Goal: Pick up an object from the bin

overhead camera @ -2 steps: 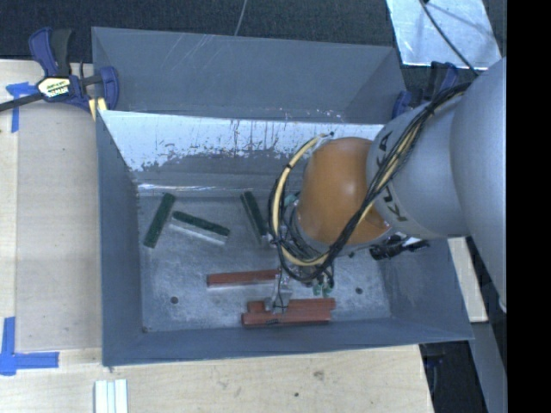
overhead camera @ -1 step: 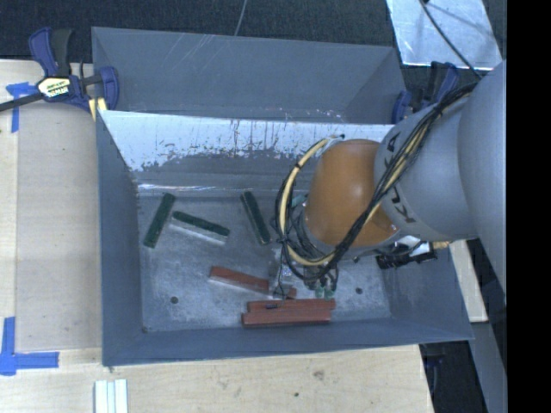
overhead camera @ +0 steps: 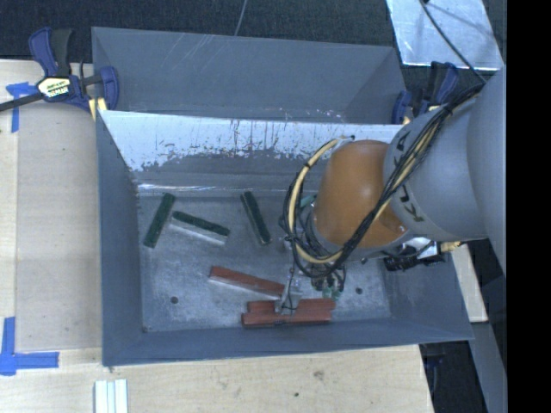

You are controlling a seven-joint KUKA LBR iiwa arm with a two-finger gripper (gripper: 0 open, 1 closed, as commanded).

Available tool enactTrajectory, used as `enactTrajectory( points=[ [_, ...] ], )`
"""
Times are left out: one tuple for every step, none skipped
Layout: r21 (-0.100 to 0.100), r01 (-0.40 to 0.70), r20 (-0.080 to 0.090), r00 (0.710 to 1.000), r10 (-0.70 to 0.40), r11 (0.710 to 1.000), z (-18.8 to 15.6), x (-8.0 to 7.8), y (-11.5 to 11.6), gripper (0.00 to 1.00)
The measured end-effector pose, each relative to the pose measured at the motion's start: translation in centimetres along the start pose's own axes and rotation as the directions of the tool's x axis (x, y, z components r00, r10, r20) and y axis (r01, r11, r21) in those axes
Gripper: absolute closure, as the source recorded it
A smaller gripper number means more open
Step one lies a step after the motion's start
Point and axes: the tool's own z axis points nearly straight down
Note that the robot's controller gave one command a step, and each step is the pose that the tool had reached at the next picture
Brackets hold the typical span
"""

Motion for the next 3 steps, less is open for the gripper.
enactTrajectory(
  points=[
    [0.0, 0.0, 0.0, 1.0, 0.0, 1.0, 0.0, 0.0, 0.0, 1.0],
    [0.0, 0.0, 0.0, 1.0, 0.0, 1.0, 0.0, 0.0, 0.0, 1.0],
    [0.001, 0.049, 0.001, 0.999, -0.049, 0.999, 1.0, 1.0, 1.7, 1.0]
  ],
)
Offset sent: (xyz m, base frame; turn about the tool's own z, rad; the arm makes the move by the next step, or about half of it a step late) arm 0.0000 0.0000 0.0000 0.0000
